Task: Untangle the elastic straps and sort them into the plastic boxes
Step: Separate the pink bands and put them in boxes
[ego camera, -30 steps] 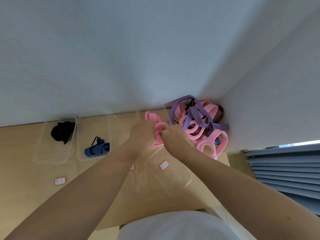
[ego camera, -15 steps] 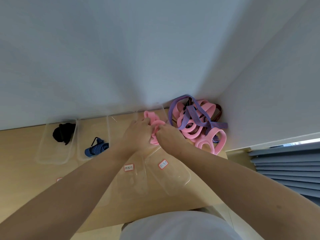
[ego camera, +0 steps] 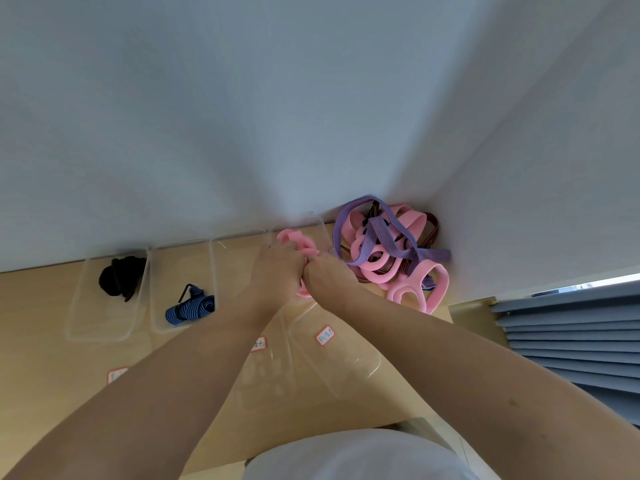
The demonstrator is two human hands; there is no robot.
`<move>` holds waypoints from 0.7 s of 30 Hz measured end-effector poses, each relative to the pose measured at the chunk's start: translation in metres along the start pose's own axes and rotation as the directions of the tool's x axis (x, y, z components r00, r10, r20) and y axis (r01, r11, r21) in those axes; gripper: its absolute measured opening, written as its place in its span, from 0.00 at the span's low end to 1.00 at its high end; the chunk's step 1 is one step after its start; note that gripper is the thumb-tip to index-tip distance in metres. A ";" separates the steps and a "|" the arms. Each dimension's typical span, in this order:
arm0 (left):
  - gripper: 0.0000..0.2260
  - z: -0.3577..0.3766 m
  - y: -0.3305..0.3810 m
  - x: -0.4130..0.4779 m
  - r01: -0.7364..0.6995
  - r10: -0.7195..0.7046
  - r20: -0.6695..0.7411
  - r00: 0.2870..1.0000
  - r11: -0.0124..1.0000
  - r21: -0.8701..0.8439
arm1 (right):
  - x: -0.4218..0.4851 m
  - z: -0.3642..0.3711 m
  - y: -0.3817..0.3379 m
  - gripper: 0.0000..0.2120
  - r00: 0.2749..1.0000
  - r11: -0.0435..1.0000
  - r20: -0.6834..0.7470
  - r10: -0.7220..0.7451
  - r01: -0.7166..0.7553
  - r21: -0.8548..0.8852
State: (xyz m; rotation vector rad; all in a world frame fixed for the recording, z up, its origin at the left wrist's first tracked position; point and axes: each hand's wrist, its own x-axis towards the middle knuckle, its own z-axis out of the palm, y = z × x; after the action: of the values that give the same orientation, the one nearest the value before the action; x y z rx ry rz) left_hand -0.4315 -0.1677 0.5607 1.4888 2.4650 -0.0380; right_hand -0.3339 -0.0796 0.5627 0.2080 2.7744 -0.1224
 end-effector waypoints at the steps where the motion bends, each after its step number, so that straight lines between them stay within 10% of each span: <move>1: 0.18 0.000 0.001 0.000 -0.004 0.004 0.019 1.000 1.000 0.016 | 0.000 0.001 0.001 0.16 1.000 1.000 0.003 -0.013 0.013 -0.013; 10: 0.16 -0.016 0.010 -0.004 -0.012 0.010 0.094 0.996 1.000 0.025 | -0.026 -0.009 0.013 0.13 0.999 0.996 -0.042 0.020 -0.017 0.084; 21: 0.20 -0.047 0.046 -0.030 0.070 -0.065 -0.086 0.994 0.996 0.063 | -0.068 -0.032 0.055 0.12 0.839 0.979 -0.543 0.036 0.080 0.190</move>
State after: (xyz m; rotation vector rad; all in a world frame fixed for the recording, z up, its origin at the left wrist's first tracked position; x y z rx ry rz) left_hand -0.3880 -0.1649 0.6184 1.4609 2.6044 -0.0722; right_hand -0.2735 -0.0304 0.6132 0.3033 3.3356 -0.4189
